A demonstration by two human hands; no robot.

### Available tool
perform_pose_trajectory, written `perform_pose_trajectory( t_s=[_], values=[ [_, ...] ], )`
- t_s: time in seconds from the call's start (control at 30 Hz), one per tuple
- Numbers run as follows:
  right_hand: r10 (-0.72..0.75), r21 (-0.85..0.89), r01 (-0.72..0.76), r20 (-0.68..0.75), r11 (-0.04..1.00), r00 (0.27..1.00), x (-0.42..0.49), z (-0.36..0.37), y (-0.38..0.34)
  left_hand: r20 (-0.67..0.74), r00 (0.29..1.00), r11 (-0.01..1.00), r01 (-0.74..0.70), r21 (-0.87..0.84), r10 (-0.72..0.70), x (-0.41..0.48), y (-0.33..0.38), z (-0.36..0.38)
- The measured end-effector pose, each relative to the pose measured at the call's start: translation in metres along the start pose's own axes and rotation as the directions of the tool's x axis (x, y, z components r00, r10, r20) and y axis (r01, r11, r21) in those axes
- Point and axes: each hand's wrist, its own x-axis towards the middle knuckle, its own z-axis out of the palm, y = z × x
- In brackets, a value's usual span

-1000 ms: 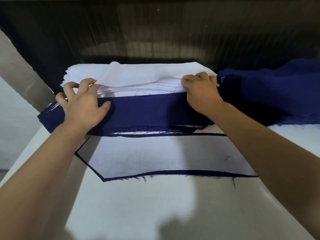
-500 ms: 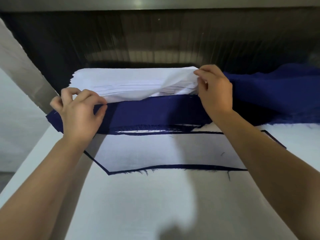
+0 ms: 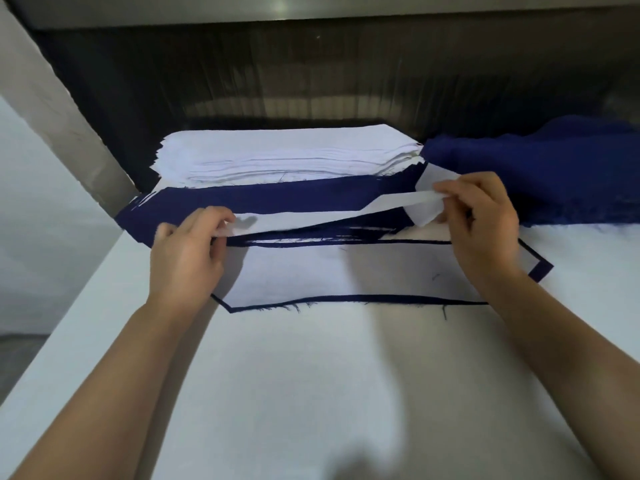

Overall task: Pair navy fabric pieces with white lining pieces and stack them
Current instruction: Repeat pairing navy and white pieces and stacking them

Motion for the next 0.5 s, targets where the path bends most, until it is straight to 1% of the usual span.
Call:
perform_pose_trajectory(
  t_s=[0.1,0.23,0.33,0.43,0.5],
  values=[
    [0.02,0.017,-0.021,0.03,1.0,0.999,-0.01,-0.017,0.003,0.026,1.0,0.997,0.018,-0.079,-0.016,-0.013,0.005,-0.003],
    [0.051,0.089,-0.062,0.121,0.994,0.991,-0.035,-0.039,0.008,0.03,0.996,0.98,0.086,-0.182,-0.082,-0.029,0.002,-0.006],
    [0.073,0.147,-0.087,0.098,0.985,0.993,-0.041,-0.048,0.006,0.039,0.99,0.969,0.141,-0.203,-0.136,-0.031,-0.006,-0.006],
    [0.173,0.218,-0.183,0.065,0.959,0.983,-0.04,-0.053,0.004,0.06,0.981,0.955,0.192,-0.228,-0.183,-0.029,-0.013,-0.005],
    [0.268,0.215,-0.271,0.043,0.938,0.962,-0.039,-0.056,0.005,0.079,0.978,0.95,0.204,-0.237,-0.191,-0.029,-0.015,-0.003]
  ],
)
